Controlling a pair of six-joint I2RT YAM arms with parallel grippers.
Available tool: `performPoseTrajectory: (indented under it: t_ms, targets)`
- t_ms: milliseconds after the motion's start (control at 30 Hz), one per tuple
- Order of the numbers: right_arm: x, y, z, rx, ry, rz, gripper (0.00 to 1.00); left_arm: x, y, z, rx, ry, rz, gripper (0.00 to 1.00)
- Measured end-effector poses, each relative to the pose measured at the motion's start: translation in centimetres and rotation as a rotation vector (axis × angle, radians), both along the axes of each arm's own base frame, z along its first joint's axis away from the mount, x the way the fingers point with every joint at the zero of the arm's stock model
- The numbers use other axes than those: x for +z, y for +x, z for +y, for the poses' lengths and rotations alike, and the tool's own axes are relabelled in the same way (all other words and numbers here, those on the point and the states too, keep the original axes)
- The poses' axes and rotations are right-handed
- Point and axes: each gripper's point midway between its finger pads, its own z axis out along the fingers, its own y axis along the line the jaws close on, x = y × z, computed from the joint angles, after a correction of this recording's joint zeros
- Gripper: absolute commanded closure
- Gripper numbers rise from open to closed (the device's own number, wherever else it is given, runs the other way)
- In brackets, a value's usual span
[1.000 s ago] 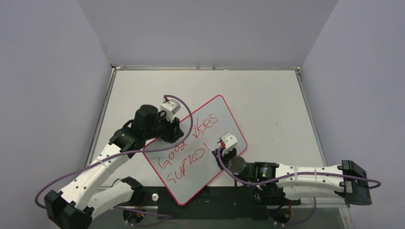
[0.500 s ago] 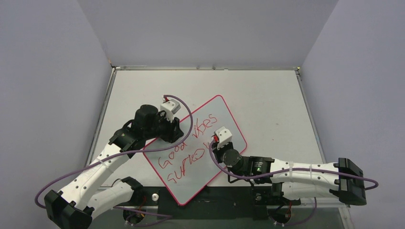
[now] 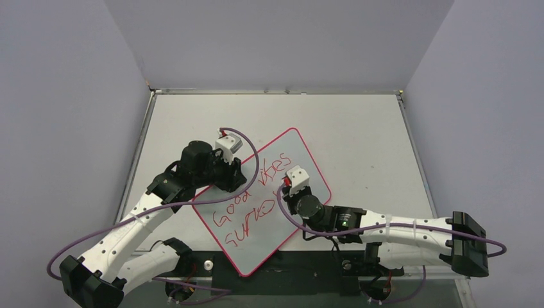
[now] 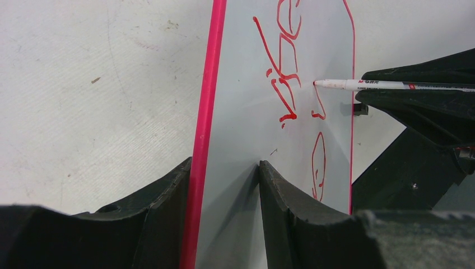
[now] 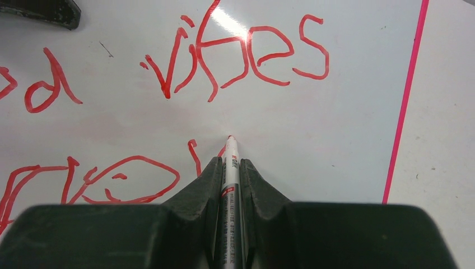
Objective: Write a sentence on the whiteboard
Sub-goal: Write a sentence on the whiteboard stand.
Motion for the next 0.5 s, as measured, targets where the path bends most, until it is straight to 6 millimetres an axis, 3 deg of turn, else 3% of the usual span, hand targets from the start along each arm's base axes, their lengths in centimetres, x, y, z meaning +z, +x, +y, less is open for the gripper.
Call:
performPoseTrajectory:
  t_ms: [500]
  targets:
    - [0.16,-0.07,0.07,0.004,0.024,0.014,1.00,-0.01,0.01,-0.02,0.000,0.000,0.000,1.00]
